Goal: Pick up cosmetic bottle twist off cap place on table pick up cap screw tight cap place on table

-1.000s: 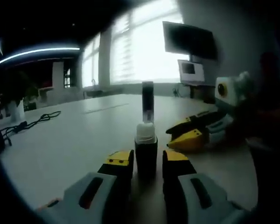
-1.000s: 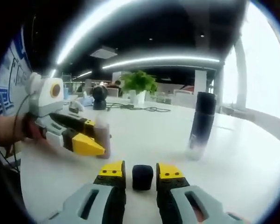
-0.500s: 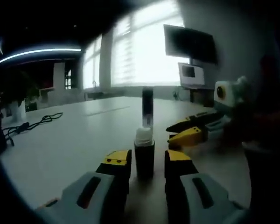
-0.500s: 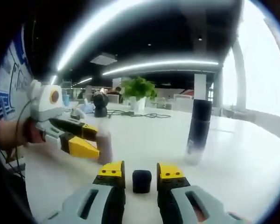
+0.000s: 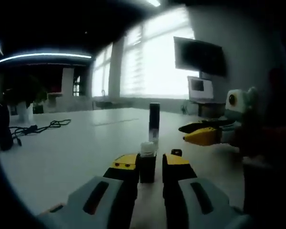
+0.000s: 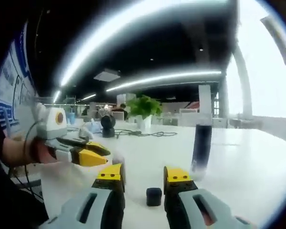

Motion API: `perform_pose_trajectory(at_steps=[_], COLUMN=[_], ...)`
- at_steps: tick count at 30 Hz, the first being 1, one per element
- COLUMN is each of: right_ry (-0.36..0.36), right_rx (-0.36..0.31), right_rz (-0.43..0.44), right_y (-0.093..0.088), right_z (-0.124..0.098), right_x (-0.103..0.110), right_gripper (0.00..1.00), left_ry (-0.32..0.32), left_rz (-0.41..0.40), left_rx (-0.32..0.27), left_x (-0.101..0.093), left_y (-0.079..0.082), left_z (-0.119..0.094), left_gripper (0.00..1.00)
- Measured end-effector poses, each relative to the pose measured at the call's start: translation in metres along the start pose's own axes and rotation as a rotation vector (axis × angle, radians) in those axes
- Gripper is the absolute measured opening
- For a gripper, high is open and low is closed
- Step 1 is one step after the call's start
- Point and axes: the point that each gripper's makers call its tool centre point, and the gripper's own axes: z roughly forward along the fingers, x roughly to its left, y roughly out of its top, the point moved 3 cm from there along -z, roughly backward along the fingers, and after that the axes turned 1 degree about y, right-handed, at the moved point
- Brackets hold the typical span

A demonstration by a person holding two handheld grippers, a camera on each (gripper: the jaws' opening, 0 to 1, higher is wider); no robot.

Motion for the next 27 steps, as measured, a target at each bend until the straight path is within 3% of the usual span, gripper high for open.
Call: perform_pose_trajectory(at_steps=[5, 11, 17, 22, 27], right_ry=[-0.004, -0.010, -0.003, 0.001, 0.004], right_rx=[-0.034, -0.049, -0.084, -0.097, -0.110], right_rz=[0.014, 0.026, 0.061, 0.042, 0.055], right_y=[0.010, 0.012, 0.015, 0.014, 0.016], right_z=[-0.010, -0.022, -0.034, -0.040, -0.041], right_x=[-0.001, -0.003, 0.001, 0.000, 0.000], right_gripper=[0.22, 0.22, 0.21, 0.22, 0.21], left_ry=[-0.024, -0.019, 0.042, 0.012, 0.013], left_rz=[-0.045, 0.001, 0.003, -0.010, -0.020], left_rx=[-0.077, -0.109, -0.121, -0.125, -0.120], left_x=[-0.010, -0.017, -0.003, -0.004, 0.000], left_y=[0.019, 0.033, 0.032, 0.024, 0.017], left_z=[-0.011, -0.027, -0.037, -0.040, -0.037], left_gripper=[0.10, 0.10, 0.14, 0.21, 0.21])
